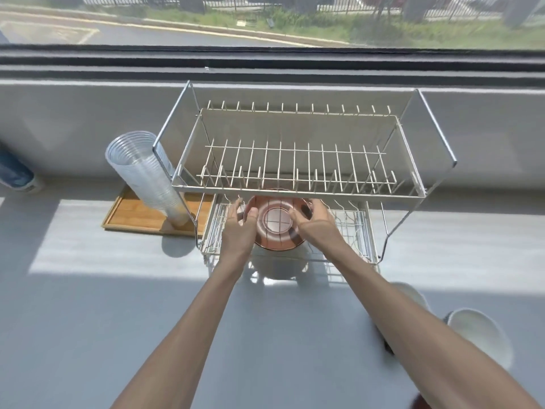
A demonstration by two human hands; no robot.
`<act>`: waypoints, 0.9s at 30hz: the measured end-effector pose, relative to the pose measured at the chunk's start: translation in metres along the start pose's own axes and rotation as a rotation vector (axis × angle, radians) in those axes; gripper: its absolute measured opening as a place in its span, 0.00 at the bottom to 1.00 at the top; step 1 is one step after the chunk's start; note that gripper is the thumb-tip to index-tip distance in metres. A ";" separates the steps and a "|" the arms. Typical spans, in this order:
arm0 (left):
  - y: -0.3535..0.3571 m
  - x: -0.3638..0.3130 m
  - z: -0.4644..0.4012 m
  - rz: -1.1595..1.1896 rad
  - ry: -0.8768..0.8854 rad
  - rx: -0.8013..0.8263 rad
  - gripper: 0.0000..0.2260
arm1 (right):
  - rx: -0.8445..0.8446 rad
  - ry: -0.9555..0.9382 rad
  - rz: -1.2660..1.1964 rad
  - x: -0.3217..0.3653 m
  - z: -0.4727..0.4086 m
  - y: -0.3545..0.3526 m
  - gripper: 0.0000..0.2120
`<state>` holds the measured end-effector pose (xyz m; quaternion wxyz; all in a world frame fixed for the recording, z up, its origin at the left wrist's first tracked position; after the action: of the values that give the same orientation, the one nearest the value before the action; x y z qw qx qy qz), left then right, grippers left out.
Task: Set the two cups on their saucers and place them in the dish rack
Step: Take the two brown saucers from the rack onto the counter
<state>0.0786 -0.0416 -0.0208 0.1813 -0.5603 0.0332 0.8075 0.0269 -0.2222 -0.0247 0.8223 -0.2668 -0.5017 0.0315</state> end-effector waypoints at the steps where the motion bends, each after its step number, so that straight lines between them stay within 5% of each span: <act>1: 0.000 0.006 0.008 0.003 0.012 0.000 0.35 | 0.008 -0.011 -0.014 -0.003 0.010 -0.001 0.27; 14: 0.006 0.047 0.130 0.088 -0.022 0.046 0.22 | -0.078 -0.024 -0.129 -0.054 0.150 -0.007 0.24; 27: 0.035 0.113 0.211 0.068 -0.140 0.180 0.21 | -0.187 0.129 -0.184 -0.148 0.257 0.003 0.28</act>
<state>-0.1563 0.0089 -0.0518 0.2052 -0.4824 0.1119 0.8442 -0.2618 -0.1628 -0.0548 0.8239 -0.2966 -0.4708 -0.1081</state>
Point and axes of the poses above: each hand's wrist, its own z-axis away from the middle knuckle, its own y-axis out of the palm, x = y × z, the point moved 7 cm from there along -z, towards the middle knuckle, and after that the axes turned 6 degrees about x, right-handed, at the moved point
